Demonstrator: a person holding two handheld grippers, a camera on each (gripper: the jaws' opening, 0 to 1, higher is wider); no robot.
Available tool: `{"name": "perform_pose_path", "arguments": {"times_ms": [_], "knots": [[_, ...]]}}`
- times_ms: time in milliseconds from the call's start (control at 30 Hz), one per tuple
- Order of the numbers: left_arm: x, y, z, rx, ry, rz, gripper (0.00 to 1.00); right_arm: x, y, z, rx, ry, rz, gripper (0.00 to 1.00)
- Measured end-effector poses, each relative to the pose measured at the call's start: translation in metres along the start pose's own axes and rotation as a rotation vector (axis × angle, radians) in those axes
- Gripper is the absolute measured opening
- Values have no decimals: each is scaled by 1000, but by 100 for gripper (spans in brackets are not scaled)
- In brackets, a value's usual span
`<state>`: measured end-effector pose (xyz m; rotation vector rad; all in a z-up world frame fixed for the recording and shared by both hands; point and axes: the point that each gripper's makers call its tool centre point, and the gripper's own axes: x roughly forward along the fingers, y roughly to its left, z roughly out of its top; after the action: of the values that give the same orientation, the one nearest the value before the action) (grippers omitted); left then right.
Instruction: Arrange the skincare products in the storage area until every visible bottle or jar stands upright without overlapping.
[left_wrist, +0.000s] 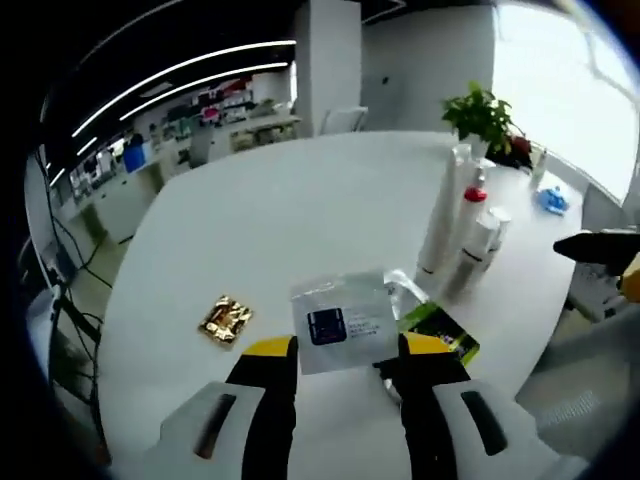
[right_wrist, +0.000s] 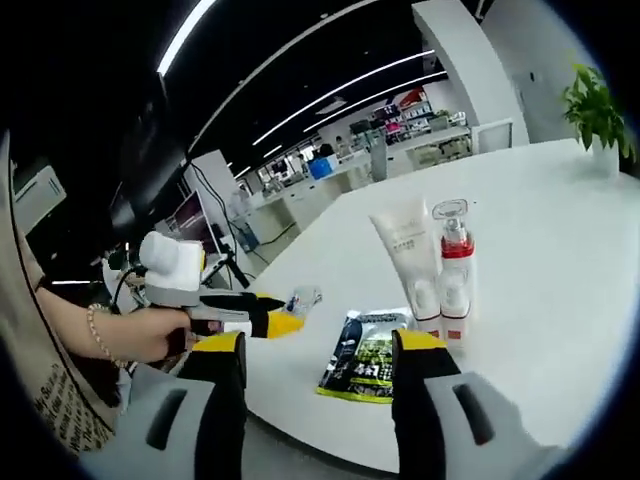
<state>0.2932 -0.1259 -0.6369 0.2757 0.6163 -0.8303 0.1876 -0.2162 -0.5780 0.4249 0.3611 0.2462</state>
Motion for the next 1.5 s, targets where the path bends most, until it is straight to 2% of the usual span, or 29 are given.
{"name": "perform_pose_path", "arguments": {"times_ms": [167, 267, 367, 500, 600, 833, 1033, 1133, 1167, 1200, 1400, 1500], "knots": [[-16, -25, 14, 72, -53, -40, 37, 8, 3, 7, 55, -15, 28, 50], [-26, -39, 20, 98, -72, -64, 37, 14, 5, 13, 106, -35, 51, 49], [-34, -48, 28, 103, -92, -82, 37, 19, 10, 16, 178, -52, 86, 47], [-42, -56, 37, 116, -120, -92, 37, 23, 11, 15, 245, -59, 98, 43], [-50, -63, 43, 140, -138, -100, 37, 25, 13, 16, 260, -58, 110, 39], [-55, -78, 37, 159, -135, -127, 37, 29, 18, 23, 276, -70, 136, 29], [-59, -83, 36, 160, -135, -141, 37, 30, 19, 20, 294, -67, 143, 21], [-59, -84, 37, 162, -138, -142, 37, 30, 21, 21, 375, -84, 169, 13], [-59, -84, 38, 162, -139, -144, 37, 30, 21, 21, 387, -85, 170, 5], [-59, -84, 38, 160, -140, -146, 37, 30, 19, 21, 390, -87, 167, 2], [-57, -86, 40, 173, -141, -153, 38, 29, 17, 24, 426, -109, 172, 1], [-57, -90, 40, 164, -143, -173, 45, 28, 13, 26, 434, -116, 162, 1]]}}
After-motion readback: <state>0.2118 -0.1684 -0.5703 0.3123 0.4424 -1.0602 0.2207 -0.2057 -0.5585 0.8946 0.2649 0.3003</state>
